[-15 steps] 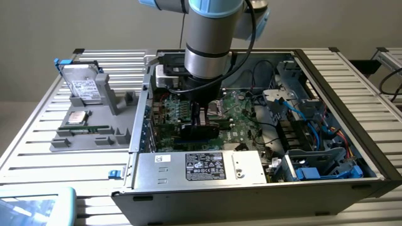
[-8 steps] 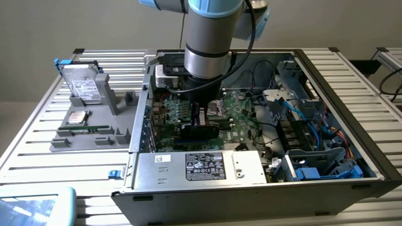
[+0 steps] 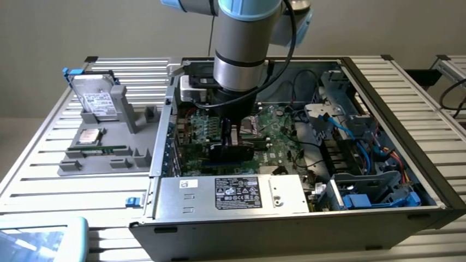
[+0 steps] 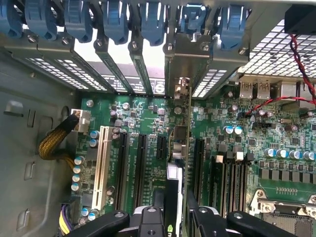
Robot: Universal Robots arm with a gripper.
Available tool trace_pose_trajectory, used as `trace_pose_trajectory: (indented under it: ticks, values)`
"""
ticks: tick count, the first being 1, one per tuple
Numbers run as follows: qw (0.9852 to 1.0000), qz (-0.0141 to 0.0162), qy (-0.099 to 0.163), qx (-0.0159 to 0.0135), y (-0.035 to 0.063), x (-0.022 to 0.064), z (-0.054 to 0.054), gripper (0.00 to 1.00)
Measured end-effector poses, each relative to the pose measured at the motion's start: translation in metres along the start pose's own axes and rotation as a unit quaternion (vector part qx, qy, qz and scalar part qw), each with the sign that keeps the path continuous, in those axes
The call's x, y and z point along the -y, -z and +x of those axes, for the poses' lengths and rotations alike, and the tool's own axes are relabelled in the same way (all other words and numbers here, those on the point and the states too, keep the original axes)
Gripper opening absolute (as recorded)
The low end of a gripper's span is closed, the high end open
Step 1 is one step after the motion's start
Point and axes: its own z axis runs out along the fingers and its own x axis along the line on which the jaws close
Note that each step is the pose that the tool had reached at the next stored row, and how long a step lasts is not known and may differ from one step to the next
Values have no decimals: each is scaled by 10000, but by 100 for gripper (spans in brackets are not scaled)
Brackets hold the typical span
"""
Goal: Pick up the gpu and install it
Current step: 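Insert the gpu into the slot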
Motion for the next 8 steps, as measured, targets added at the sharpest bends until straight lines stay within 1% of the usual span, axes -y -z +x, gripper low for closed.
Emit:
trace_pose_trajectory:
  ticks: [2, 8]
  values:
    - [10000, 2, -1, 4, -6, -6, -2, 27]
    - [10000, 0, 2, 0, -6, -11, -1, 27]
